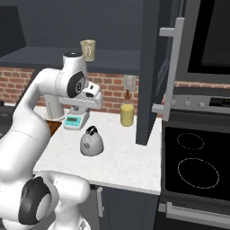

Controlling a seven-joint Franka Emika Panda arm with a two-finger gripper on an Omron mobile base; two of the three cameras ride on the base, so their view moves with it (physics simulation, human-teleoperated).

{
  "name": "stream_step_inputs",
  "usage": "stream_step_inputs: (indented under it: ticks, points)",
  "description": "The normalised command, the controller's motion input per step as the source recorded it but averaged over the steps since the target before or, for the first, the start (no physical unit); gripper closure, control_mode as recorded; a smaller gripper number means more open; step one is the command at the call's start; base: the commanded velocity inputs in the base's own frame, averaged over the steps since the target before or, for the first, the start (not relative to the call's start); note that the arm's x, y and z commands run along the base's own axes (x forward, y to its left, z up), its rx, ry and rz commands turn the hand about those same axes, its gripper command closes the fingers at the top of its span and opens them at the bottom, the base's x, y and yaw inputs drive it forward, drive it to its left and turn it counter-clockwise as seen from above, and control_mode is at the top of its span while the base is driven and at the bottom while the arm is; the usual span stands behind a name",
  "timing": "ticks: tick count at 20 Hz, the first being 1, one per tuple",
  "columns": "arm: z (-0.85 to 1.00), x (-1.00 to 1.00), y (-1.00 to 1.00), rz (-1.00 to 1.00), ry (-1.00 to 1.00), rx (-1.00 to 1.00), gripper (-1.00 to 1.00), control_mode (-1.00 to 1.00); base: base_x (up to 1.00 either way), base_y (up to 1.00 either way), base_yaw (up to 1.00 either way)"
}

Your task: Pick the kettle from the counter and place it on the tray. Then pick the mug from the cabinet and place it on the tray. Then close the cabinet doors.

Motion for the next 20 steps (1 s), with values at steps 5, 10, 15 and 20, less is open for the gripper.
stream_step_inputs:
  ticks: [5, 10, 15, 20]
  points:
    - [-0.07, -0.18, 0.0, 0.0, 0.01, 0.0, -1.0, -1.0, 0.0, 0.0, 0.0]
    - [-0.33, -0.42, 0.1, 0.0, 0.0, -0.04, -1.0, -1.0, 0.0, 0.0, 0.0]
    - [-0.47, -0.31, 0.19, 0.0, 0.02, -0.06, -1.0, -1.0, 0.0, 0.0, 0.0]
    - [-0.48, 0.09, 0.09, 0.0, 0.14, -0.05, -1.0, -1.0, 0.0, 0.0, 0.0]
